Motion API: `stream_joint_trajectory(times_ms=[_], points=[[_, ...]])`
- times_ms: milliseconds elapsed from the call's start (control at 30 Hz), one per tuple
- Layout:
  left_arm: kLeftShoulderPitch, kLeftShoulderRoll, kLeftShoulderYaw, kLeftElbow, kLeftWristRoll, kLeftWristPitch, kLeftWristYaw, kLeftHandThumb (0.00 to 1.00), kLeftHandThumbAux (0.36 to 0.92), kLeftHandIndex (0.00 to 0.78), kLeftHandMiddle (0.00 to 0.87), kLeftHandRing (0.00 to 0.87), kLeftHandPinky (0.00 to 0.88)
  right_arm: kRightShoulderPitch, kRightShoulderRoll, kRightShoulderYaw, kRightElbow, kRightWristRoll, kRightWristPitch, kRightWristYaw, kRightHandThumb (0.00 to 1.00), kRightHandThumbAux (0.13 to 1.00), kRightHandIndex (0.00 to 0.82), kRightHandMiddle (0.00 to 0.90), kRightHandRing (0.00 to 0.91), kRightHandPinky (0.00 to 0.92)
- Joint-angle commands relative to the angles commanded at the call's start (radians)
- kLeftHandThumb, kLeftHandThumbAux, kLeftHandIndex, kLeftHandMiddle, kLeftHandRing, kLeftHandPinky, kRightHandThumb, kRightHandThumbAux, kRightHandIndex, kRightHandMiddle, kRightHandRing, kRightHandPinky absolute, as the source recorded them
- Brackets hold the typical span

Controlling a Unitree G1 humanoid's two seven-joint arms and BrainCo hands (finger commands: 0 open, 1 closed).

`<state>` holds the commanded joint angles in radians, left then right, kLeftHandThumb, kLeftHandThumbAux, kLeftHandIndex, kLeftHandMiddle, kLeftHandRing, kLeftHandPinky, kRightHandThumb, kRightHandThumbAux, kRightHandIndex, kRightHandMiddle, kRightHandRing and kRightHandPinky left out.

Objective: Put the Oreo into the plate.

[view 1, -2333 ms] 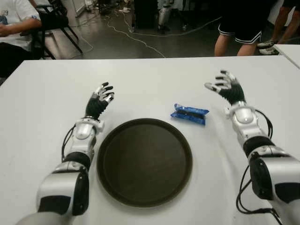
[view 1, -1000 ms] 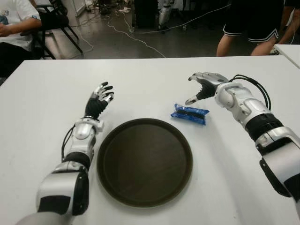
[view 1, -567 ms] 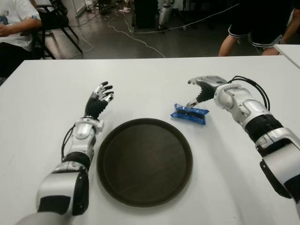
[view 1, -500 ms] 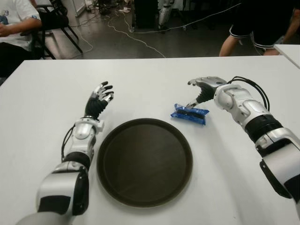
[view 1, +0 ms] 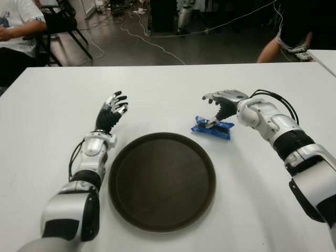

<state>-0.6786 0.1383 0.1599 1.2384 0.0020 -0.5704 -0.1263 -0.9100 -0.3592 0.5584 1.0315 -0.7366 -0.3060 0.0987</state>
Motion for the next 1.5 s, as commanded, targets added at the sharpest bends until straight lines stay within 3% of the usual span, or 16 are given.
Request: stream_joint_trajectory(times_ms=[267,733,1033,1167,1333,1500], points=[[0.000,0.002,0.000,0.003,-0.001,0.004,-0.001,0.199,0.680,0.121,0.199,0.187,0.206,-0.006,0.006,0.000,0.030,0.008,-0.020,-0.027,0.008,0.561,0.093,0.230,0.233,0.210],[-0.003,0.005,-0.001,0.008,0.002,-0.007,-0.005,0.173,0.644,0.115,0.187,0.176,0.190,-0.014,0.008,0.016,0.033,-0.010,0.001,-0.034,0.000,0.538,0.051,0.153,0.146,0.097],[-0.005,0.006,0.000,0.007,0.001,0.000,-0.002,0.184,0.646,0.111,0.184,0.177,0.189,0.000,0.001,0.025,-0.010,-0.013,0.025,-0.026,0.000,0.529,0.079,0.212,0.206,0.153],[-0.004,0.006,0.004,0.007,-0.005,0.003,-0.010,0.192,0.649,0.111,0.186,0.181,0.198,0.004,0.000,0.029,-0.022,-0.012,0.031,-0.020,0.000,0.534,0.076,0.206,0.196,0.129],[-0.004,0.005,0.011,0.008,-0.012,0.005,-0.018,0.196,0.642,0.114,0.190,0.181,0.194,0.012,-0.002,0.029,-0.032,-0.012,0.043,-0.022,0.000,0.521,0.084,0.227,0.228,0.193],[-0.006,0.005,0.010,0.008,-0.008,0.006,-0.013,0.186,0.636,0.108,0.184,0.173,0.184,0.014,-0.007,0.034,-0.041,-0.019,0.065,-0.020,0.000,0.510,0.071,0.215,0.218,0.179]])
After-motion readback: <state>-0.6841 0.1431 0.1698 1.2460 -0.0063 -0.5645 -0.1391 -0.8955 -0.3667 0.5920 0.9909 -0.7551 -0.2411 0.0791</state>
